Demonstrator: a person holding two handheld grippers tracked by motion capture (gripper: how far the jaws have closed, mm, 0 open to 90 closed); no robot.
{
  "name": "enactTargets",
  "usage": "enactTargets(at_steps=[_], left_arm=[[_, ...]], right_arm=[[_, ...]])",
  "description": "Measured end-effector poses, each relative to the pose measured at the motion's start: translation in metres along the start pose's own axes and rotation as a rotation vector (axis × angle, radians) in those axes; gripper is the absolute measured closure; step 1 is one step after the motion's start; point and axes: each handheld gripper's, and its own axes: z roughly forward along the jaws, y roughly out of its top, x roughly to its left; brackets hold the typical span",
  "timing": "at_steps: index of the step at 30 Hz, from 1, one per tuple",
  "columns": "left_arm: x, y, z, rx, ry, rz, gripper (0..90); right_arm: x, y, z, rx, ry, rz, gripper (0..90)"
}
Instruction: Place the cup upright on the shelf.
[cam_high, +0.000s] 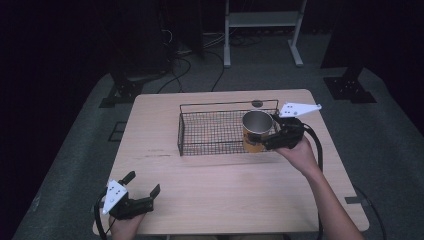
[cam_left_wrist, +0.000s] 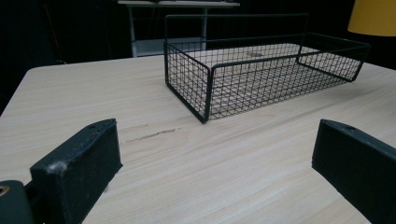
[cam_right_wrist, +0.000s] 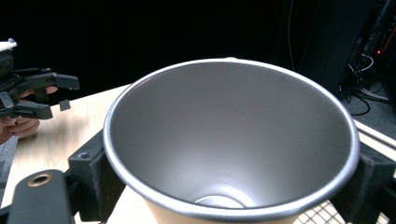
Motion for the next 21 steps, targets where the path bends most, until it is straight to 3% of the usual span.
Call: enactTargets(at_steps=[21], left_arm=[[0.0, 0.0, -0.001, -0.004, -0.004, -0.002, 0.1]], right_arm=[[-0.018, 0.024, 0.036, 0.039, 0.035, 0.009, 12.1]])
